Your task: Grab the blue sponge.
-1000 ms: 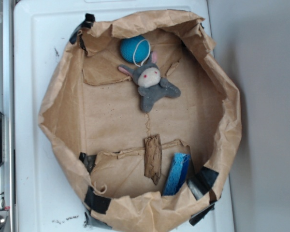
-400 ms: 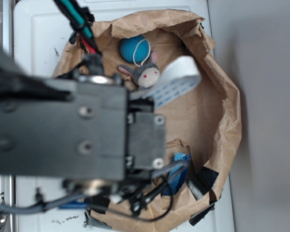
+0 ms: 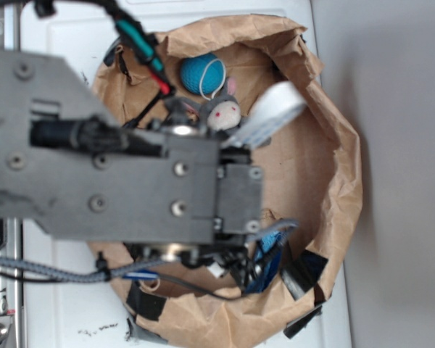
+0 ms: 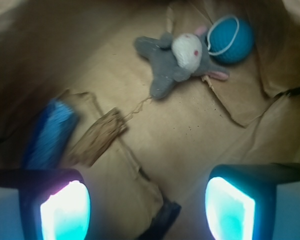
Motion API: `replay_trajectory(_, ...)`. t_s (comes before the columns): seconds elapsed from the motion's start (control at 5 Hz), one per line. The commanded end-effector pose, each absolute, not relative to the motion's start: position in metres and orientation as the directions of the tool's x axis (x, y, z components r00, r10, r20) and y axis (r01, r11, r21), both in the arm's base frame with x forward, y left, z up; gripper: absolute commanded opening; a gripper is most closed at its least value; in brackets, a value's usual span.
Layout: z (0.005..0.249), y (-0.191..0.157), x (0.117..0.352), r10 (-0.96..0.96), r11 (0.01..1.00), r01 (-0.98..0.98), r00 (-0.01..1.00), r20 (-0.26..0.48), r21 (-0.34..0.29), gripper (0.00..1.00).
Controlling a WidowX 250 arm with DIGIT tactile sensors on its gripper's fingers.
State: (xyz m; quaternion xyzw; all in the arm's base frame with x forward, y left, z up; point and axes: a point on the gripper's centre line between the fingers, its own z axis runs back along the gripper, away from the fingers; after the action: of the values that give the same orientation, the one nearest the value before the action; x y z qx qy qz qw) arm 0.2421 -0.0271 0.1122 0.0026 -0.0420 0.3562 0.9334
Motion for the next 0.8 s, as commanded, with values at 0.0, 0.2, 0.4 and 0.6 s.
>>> replay_trajectory(0.0,0.094,-0.040,0.271,0.783,0.622,-0.781,0.615,0.094,-0.062,1.00)
replay_trajectory(0.2,0.089,-0.055,0.283,0.806,0.591,-0.803,0.584,0.092,-0.075,1.00)
replay_trajectory(0.4,0.089,-0.055,0.283,0.806,0.591,-0.803,0.584,0.092,-0.075,1.00)
replay_trajectory(0.6,0.089,-0.055,0.283,0.806,0.591,-0.803,0.584,0.092,-0.075,1.00)
